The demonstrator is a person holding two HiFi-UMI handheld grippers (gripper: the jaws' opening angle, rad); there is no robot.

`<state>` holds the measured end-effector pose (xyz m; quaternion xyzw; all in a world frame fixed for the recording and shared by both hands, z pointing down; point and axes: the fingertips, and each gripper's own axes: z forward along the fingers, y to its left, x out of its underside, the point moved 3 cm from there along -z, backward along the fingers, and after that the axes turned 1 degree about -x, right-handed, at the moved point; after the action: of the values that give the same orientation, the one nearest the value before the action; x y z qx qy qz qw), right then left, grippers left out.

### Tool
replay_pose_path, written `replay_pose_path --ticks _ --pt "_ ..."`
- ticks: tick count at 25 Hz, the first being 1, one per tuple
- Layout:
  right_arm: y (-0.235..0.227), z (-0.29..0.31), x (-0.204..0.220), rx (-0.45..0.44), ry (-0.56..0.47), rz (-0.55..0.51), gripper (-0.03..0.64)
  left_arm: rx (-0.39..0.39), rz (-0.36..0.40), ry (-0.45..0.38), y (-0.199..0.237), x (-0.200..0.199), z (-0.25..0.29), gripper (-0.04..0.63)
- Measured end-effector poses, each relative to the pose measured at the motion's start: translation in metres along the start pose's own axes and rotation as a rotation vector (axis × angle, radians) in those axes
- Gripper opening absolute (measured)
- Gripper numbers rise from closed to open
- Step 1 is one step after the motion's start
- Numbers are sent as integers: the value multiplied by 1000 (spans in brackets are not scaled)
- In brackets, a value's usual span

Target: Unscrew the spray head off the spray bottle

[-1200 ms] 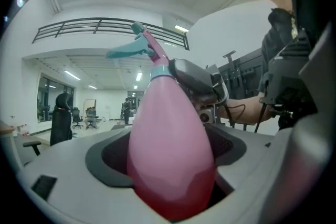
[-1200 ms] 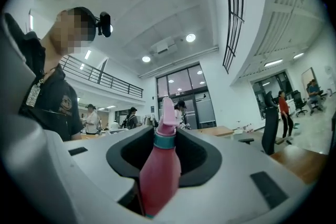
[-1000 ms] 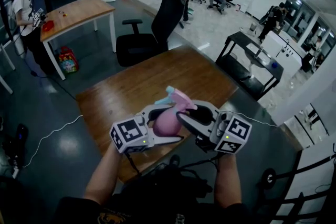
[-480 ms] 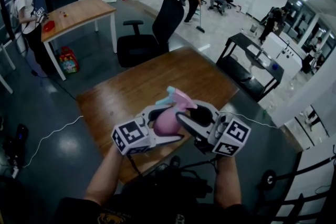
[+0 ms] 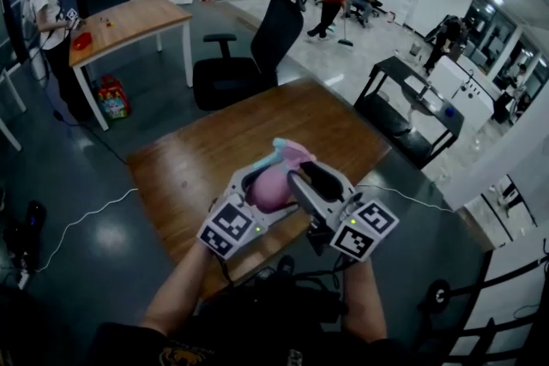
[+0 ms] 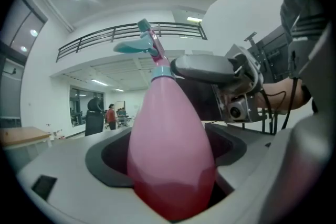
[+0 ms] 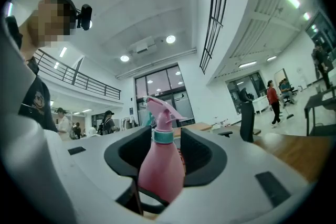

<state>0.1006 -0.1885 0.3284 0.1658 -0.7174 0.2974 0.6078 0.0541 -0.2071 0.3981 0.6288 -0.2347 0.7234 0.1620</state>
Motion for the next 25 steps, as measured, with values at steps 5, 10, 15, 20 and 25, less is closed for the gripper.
replay_pose_path --ticks 5,10,15,20,25 --pt "-2 7 6 103 -21 37 169 -86 0 34 7 9 3 431" --pt "-3 13 9 159 -5 42 169 -100 29 61 4 14 3 431" --pt "-6 7 11 205 16 42 135 -88 32 64 -3 15 6 431" --pt "0 5 6 133 23 11 133 -8 -1 38 -9 8 3 431" --pt "6 4 0 -3 30 -6 133 135 -56 -7 -15 0 -2 431"
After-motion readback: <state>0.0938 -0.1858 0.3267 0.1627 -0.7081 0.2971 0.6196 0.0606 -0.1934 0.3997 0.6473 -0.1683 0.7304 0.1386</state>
